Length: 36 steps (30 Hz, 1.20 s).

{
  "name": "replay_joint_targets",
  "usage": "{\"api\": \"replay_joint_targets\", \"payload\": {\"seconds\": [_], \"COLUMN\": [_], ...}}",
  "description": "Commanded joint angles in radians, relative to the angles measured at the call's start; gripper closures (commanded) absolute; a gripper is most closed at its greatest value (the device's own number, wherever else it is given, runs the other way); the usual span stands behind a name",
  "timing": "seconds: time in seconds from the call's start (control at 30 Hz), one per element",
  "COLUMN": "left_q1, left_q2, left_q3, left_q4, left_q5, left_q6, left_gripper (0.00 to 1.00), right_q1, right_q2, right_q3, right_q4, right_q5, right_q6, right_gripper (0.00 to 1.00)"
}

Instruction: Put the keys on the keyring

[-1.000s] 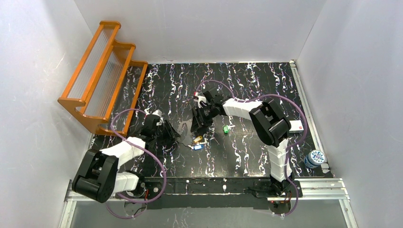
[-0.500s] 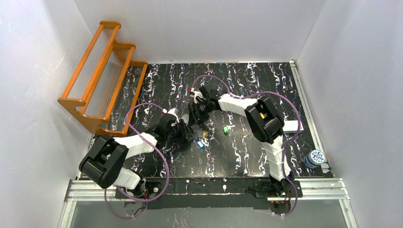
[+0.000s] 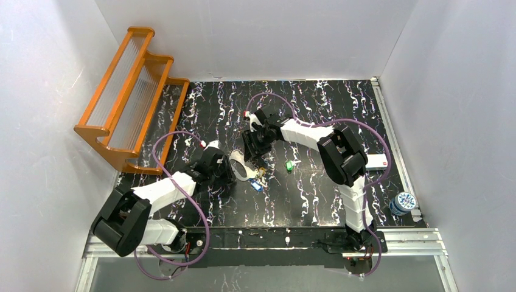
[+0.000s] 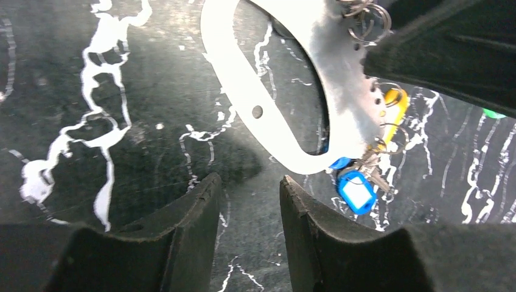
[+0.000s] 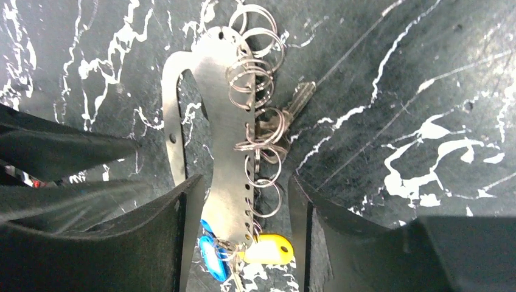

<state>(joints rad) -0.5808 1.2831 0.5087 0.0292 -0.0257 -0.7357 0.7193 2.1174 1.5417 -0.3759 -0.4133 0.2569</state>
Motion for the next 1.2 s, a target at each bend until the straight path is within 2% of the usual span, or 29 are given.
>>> {"api": "replay_joint_targets", "payload": {"seconds": [0.0,0.23,0.33,0.4,0.6,0.73,0.9,1.17], "left_q1": [-0.001,0.000,-0.001,0.000,0.000,0.000,0.000,0.001], "left_q2": [-0.031,-0.035,-0.041,-0.048,-0.083,-0.115,-0.146,-0.232], "left_q3": [0.040,0.040,0.040,0.040,0.035,0.022,0.006,-0.021], "left_q4": [-0.139,-0.159,-0.165,-0.171,-0.195,-0.196,-0.178,-0.113], "left_q5": [-0.115,-0.130,-0.137,-0.141,-0.160,-0.161,-0.143,-0.085], "left_q6": [0.029,0.036,0.041,0.045,0.058,0.064,0.080,0.112], "left_gripper": [0.61,0.61,0.61,0.61,0.61,0.61,0.61,0.61], "right_q1": [0.000,0.019,0.043,0.054,0.017,-0.030,-0.063,-0.057], "right_q2": [-0.007,-0.005,-0.029,-0.052,-0.207,-0.255,-0.236,-0.147], "right_q3": [0.048,0.021,-0.011,-0.032,-0.175,-0.223,-0.245,-0.222], "right_q4": [-0.067,-0.077,-0.068,-0.051,0.121,0.190,0.214,0.126], "right_q5": [0.018,-0.037,-0.108,-0.166,-0.227,-0.252,-0.273,-0.201], "right_q6": [-0.030,-0.035,-0.051,-0.067,-0.012,0.036,0.057,0.021], "right_gripper": [0.41,0.53,0.61,0.62,0.51,0.47,0.45,0.48]}}
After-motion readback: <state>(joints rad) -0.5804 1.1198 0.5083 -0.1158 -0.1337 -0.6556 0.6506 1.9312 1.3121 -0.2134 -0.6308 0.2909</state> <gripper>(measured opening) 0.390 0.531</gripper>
